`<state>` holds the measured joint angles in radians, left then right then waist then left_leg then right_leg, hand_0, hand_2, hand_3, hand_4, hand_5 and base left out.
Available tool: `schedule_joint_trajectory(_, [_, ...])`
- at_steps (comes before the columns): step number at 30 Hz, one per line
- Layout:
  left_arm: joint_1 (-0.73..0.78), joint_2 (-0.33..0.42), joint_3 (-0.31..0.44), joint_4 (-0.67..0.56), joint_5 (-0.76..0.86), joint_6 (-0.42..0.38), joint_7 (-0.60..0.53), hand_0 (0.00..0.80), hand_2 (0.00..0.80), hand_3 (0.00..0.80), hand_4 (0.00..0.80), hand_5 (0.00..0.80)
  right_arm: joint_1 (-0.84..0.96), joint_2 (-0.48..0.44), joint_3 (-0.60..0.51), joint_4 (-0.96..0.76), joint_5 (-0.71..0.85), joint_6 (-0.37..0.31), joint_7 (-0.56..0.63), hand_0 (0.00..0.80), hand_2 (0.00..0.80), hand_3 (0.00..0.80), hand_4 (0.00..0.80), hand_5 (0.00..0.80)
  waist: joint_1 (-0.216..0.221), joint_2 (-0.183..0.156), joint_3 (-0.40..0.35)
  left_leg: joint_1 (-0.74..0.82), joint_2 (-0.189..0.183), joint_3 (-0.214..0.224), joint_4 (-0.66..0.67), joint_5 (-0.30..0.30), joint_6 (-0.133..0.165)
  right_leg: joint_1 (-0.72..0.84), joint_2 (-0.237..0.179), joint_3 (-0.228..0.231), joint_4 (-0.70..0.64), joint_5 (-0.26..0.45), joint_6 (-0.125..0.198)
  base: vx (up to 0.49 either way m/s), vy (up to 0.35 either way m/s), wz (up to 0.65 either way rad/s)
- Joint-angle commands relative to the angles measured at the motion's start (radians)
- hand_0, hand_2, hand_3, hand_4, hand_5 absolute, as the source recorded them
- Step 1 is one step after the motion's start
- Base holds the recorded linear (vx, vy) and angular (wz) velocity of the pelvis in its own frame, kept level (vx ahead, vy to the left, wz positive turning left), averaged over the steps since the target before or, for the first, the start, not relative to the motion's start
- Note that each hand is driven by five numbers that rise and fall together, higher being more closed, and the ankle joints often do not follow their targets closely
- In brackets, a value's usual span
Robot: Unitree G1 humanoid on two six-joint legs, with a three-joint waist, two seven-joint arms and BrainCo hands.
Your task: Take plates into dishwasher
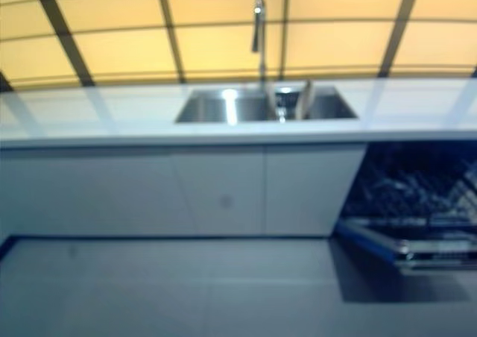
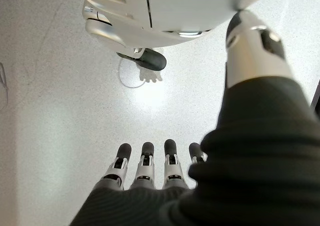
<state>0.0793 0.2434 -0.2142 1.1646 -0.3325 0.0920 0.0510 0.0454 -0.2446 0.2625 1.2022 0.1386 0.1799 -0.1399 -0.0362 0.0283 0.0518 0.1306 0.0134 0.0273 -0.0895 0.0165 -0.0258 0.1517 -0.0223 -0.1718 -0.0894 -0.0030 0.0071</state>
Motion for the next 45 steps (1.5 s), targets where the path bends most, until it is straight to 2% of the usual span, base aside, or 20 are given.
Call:
schedule_joint_trajectory(1, [-0.078,-0.023,0.007,0.054,-0.019,-0.025,0.057,0.0,0.0,0.0,0.0,0.0,-0.046,0.01,-0.01,0.06,0.008,-0.005,-0.001,0.0,0.0,0.0,0.0,0.0,0.028,-0.013,0.032,0.026,-0.109,0.008,0.002,-0.114,0.111,-0.019,0.055,0.02,0.051,-0.079,0.013,0.0,0.0,0.0])
schedule_joint_trajectory(3, [-0.077,-0.021,0.013,0.047,-0.034,-0.037,0.065,0.0,0.0,0.0,0.0,0.0,-0.047,0.011,-0.009,0.058,0.004,-0.001,-0.003,0.0,0.0,0.0,0.0,0.0,0.027,-0.014,0.031,0.027,-0.108,0.009,0.002,-0.113,0.111,-0.02,0.055,0.021,0.052,-0.08,0.013,0.0,0.0,0.0])
schedule_joint_trajectory(8, [-0.068,-0.03,0.009,0.038,-0.032,-0.033,0.003,0.0,0.0,0.0,0.0,0.0,-0.054,0.01,-0.012,0.049,0.001,0.003,0.006,0.0,0.0,0.0,0.0,0.0,0.032,-0.013,0.037,0.028,-0.107,0.013,0.002,-0.112,0.112,-0.023,0.055,0.018,0.058,-0.079,0.013,0.0,0.0,0.0])
schedule_joint_trajectory(33, [-0.077,-0.025,-0.001,0.036,-0.031,-0.004,0.025,0.0,0.0,0.0,0.0,0.0,-0.076,-0.004,0.0,0.044,-0.031,0.005,0.01,0.0,0.0,0.0,0.0,0.0,0.029,-0.013,0.058,0.03,-0.098,0.028,0.002,-0.113,0.114,-0.03,0.056,0.026,0.063,-0.075,0.012,0.001,-0.003,0.0])
schedule_joint_trajectory(45, [-0.066,-0.025,0.023,0.023,-0.038,-0.004,0.04,0.0,0.0,0.0,0.0,0.0,-0.086,-0.009,0.011,0.024,-0.063,0.022,0.008,0.0,0.0,0.0,0.0,0.0,0.037,-0.019,0.061,0.024,-0.095,0.017,0.006,-0.106,0.101,-0.02,0.06,0.015,0.047,-0.076,0.003,0.011,-0.05,0.0])
